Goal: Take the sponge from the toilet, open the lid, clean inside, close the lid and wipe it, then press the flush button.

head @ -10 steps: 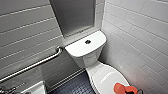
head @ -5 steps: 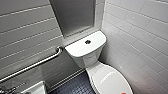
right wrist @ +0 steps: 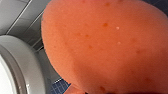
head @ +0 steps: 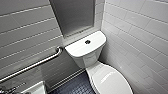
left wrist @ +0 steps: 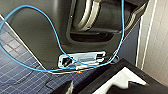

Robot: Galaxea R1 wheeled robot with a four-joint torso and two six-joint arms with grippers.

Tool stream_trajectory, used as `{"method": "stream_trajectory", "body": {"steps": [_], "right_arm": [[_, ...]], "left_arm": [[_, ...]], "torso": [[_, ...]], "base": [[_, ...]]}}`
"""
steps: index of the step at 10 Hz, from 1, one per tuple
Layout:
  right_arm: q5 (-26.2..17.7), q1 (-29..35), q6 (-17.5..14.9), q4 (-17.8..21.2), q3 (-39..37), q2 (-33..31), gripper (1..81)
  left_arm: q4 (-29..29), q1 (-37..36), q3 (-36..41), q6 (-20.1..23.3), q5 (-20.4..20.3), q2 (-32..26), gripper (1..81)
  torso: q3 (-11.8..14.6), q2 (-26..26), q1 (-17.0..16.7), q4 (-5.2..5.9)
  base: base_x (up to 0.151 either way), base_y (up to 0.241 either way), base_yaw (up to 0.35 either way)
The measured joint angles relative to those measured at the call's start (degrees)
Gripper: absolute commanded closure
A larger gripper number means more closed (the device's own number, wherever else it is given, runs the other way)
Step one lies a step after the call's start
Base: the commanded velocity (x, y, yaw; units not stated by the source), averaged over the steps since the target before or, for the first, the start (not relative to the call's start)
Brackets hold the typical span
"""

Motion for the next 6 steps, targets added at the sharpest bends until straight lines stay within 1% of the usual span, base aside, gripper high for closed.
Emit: {"method": "stream_trajectory", "body": {"steps": [1,2,3,4,5,6], "right_arm": [[1.57,0.83,0.69,-4.11,1.28,-0.61,81.1],[1.90,1.46,0.87,-5.99,3.43,-2.12,81.1],[1.90,1.55,0.37,-6.36,6.21,-3.80,81.1],[1.56,1.71,-1.62,-6.40,10.40,-5.38,81.1],[0.77,2.47,-4.74,-6.36,14.99,-6.53,81.1],[-0.37,3.91,-8.90,-5.97,18.97,-7.67,81.1]], "left_arm": [[0.01,0.00,0.02,0.24,0.05,-0.07,1.0],[0.04,0.00,0.02,0.54,0.02,-0.05,1.0],[0.04,0.00,0.02,0.99,-0.02,-0.02,1.0],[0.01,0.02,0.02,1.17,-0.50,-0.02,1.0],[0.01,-0.02,0.02,1.21,-0.83,0.09,1.0],[0.04,0.00,0.02,1.23,-0.88,0.22,1.0]], "torso": [[0.00,0.00,0.00,0.00],[0.00,0.00,0.00,0.00],[0.00,0.00,0.00,0.00],[0.00,0.00,0.00,0.00],[0.00,0.00,0.00,0.00],[0.00,0.00,0.00,0.00]], "base": [[0.000,0.000,0.000],[0.000,0.000,0.000],[0.000,0.000,0.000],[0.000,0.000,0.000],[0.000,0.000,0.000],[0.000,0.000,0.000]]}}
